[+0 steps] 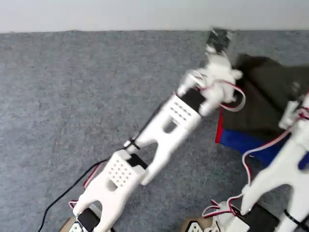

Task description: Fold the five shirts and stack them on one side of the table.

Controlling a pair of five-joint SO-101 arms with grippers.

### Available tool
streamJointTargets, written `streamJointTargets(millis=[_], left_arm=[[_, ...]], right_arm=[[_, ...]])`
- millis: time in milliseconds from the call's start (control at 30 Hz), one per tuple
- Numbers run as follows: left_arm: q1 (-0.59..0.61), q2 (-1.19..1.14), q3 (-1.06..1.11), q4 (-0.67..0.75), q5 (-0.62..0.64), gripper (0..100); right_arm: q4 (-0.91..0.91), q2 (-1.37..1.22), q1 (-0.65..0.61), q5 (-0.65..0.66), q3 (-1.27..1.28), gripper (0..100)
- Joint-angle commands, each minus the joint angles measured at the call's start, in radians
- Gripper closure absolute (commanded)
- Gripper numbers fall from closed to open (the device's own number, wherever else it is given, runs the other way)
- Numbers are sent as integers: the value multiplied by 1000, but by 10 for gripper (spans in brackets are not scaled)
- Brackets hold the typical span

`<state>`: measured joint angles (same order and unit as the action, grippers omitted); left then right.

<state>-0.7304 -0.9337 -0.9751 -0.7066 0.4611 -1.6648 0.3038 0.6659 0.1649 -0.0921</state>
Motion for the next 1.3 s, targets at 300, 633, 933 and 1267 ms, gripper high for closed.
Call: streamJointTargets(millis=[300, 633, 933, 1267], left_arm=[[51, -250, -490, -239, 137, 857], [261, -49, -567, -451, 144, 842], [559, 5, -564, -898, -124, 849], [907, -15, -621, -1048, -443, 986]], right_arm=[[268, 56, 65, 48, 402, 412], [176, 47, 64, -100, -78, 865], [222, -51, -182, -190, -61, 987], [567, -539, -56, -192, 25, 991]])
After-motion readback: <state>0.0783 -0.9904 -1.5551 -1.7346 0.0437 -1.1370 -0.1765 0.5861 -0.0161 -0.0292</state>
